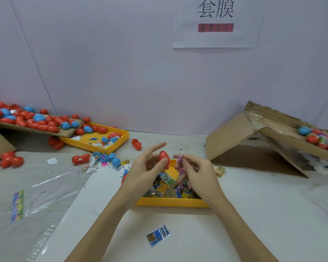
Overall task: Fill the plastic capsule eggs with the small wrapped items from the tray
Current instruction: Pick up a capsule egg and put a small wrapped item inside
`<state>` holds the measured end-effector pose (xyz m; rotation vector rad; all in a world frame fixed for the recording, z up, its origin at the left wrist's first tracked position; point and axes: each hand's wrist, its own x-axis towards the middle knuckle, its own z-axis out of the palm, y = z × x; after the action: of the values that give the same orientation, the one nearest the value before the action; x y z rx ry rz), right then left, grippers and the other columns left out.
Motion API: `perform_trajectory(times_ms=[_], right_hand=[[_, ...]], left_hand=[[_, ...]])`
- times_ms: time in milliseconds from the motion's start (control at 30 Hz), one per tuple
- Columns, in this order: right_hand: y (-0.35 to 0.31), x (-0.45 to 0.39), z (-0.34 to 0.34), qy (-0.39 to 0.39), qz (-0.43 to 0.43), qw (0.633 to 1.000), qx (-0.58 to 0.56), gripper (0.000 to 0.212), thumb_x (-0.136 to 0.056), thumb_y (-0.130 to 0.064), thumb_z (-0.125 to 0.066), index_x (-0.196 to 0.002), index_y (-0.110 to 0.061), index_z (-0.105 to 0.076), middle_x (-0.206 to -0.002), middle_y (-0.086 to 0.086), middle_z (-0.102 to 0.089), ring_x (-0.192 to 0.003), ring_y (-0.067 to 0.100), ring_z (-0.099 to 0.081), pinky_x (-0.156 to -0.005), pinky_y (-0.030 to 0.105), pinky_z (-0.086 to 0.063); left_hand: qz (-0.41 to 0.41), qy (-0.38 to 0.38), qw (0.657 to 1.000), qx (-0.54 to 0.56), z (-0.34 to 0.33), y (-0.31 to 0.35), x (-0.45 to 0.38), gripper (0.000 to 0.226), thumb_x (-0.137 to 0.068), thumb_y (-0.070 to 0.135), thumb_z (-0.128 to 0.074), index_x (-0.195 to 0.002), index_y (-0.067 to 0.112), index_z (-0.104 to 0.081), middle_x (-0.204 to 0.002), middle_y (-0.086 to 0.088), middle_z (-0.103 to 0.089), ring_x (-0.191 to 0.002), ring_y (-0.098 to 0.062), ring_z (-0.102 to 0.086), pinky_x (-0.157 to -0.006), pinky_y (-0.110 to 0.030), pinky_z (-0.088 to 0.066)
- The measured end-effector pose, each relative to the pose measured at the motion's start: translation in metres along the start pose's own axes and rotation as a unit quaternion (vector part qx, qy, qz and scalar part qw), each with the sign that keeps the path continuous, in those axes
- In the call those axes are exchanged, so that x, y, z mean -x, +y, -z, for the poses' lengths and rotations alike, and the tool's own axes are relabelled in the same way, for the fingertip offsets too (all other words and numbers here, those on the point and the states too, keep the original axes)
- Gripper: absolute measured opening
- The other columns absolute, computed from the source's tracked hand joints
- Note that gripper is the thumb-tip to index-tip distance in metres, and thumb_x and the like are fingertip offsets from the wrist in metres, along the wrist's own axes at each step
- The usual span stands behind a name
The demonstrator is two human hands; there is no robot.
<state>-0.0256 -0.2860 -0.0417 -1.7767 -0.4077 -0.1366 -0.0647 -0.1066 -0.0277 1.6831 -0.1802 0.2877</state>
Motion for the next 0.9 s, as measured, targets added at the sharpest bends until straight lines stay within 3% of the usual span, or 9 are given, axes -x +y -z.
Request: perform_trajectory(times_ms=[133, 267, 400, 467, 533, 733, 833, 900], right_hand=[[0.001, 0.0, 0.005, 0.001, 0.013, 1.0, 0.007, 0.026, -0.103, -0.013, -0.058, -0.116, -0.028, -0.075, -0.065, 0.0, -0.066, -0.051, 0.009, -0.061, -0.051, 0.017, -0.048], [-0.003, 0.002, 0.001, -0.002, 0.018, 1.0, 0.019, 0.043, -0.098, -0.013, -0.067, -0.137, -0.03, -0.06, -0.091, 0.001, -0.066, -0.062, 0.018, -0.07, -0.064, 0.027, -0.06], [-0.006, 0.002, -0.001, -0.026, 0.022, 0.999, 0.021, 0.054, -0.094, -0.014, -0.072, -0.142, -0.029, -0.053, -0.098, 0.002, -0.069, -0.068, 0.018, -0.07, -0.076, 0.032, -0.062], [-0.006, 0.003, -0.001, -0.036, 0.029, 0.999, 0.025, 0.052, -0.094, -0.012, -0.071, -0.141, -0.027, -0.054, -0.097, 0.0, -0.069, -0.069, 0.017, -0.07, -0.076, 0.033, -0.062], [-0.006, 0.003, -0.001, -0.042, 0.03, 0.999, 0.012, 0.044, -0.094, -0.012, -0.072, -0.134, -0.026, -0.06, -0.096, -0.001, -0.07, -0.068, 0.014, -0.068, -0.071, 0.03, -0.061], [-0.004, 0.0, 0.006, -0.035, -0.003, 0.997, -0.063, 0.007, -0.095, -0.017, -0.071, -0.101, -0.018, -0.075, -0.075, -0.007, -0.072, -0.059, 0.002, -0.062, -0.054, 0.012, -0.046], [-0.004, 0.0, 0.007, -0.042, -0.021, 0.994, -0.103, 0.014, -0.095, -0.026, -0.071, -0.105, -0.018, -0.075, -0.08, -0.003, -0.073, -0.065, 0.007, -0.063, -0.055, 0.013, -0.045], [-0.006, 0.0, 0.007, -0.052, -0.014, 0.994, -0.1, 0.026, -0.091, -0.038, -0.072, -0.114, -0.026, -0.073, -0.088, -0.003, -0.075, -0.072, 0.008, -0.067, -0.06, 0.015, -0.049]], left_hand=[[0.013, -0.02, 1.0, -0.007, -0.004, -0.002, 0.001, 0.029, -0.101, 0.013, -0.061, -0.124, 0.031, -0.058, -0.106, 0.009, -0.073, -0.102, -0.009, -0.07, -0.084, -0.022, -0.057], [0.024, -0.016, 0.999, -0.025, -0.003, -0.005, 0.0, 0.028, -0.103, 0.009, -0.053, -0.114, 0.033, -0.064, -0.102, 0.013, -0.069, -0.099, -0.013, -0.068, -0.089, -0.032, -0.059], [-0.007, -0.006, 0.998, -0.066, -0.007, -0.007, 0.001, 0.012, -0.1, 0.035, -0.061, -0.112, 0.036, -0.064, -0.1, 0.01, -0.069, -0.095, -0.013, -0.067, -0.082, -0.031, -0.061], [-0.028, -0.01, 0.994, -0.105, -0.007, -0.008, 0.001, 0.017, -0.094, 0.038, -0.067, -0.11, 0.033, -0.066, -0.1, 0.008, -0.069, -0.093, -0.009, -0.067, -0.079, -0.028, -0.06], [-0.045, -0.016, 0.989, -0.141, -0.007, -0.01, 0.001, 0.011, -0.096, 0.027, -0.068, -0.107, 0.03, -0.068, -0.097, 0.009, -0.069, -0.09, -0.007, -0.066, -0.075, -0.024, -0.058], [-0.012, 0.011, 0.99, -0.137, -0.005, -0.011, 0.0, 0.008, -0.095, 0.025, -0.07, -0.098, 0.032, -0.068, -0.087, 0.016, -0.067, -0.087, -0.003, -0.065, -0.07, -0.018, -0.057], [-0.004, 0.015, 0.991, -0.134, -0.006, -0.009, 0.001, 0.006, -0.096, 0.026, -0.068, -0.098, 0.032, -0.067, -0.086, 0.014, -0.068, -0.086, -0.005, -0.065, -0.07, -0.017, -0.057], [-0.022, 0.018, 0.986, -0.162, -0.005, -0.009, 0.002, 0.007, -0.095, 0.024, -0.069, -0.097, 0.031, -0.067, -0.084, 0.018, -0.066, -0.09, 0.0, -0.062, -0.072, -0.012, -0.052]])
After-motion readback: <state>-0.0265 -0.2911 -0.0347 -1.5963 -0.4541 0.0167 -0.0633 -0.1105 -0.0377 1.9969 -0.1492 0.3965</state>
